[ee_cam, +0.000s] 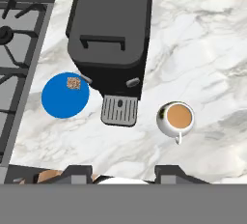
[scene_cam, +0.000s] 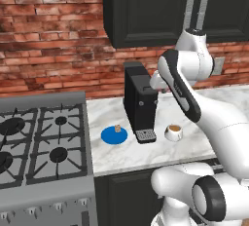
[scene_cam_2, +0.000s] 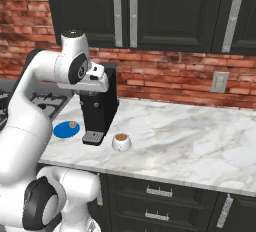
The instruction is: Take a sugar cube from the saucer and place it inside the coffee. Then, grab milk from the fridge and place it next to the coffee on the counter to sweeten the coffee.
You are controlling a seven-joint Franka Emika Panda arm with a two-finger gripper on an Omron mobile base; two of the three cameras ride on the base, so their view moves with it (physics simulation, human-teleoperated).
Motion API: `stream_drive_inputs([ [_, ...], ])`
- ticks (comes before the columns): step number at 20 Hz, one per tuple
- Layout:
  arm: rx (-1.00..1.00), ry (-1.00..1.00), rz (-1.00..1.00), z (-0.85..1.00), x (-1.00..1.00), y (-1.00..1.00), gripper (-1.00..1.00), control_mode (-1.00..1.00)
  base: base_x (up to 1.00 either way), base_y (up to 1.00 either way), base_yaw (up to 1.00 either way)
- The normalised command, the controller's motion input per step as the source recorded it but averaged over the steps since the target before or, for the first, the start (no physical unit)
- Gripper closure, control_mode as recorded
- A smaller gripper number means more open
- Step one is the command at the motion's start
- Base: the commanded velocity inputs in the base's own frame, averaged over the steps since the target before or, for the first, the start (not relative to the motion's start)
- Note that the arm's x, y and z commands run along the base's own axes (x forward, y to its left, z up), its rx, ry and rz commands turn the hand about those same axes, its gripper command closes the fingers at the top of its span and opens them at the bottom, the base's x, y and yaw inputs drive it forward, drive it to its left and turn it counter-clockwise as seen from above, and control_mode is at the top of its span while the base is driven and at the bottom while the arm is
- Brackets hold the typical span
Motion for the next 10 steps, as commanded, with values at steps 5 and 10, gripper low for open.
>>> stream_drive_inputs([
  [5, -0.01, -0.02, 0.0, -0.08, -0.34, 0.27, -1.0, -1.0, 0.0, 0.0, 0.0],
  [10, -0.06, 0.08, 0.0, -0.71, -0.45, 0.99, -1.0, -1.0, 0.0, 0.0, 0.0],
])
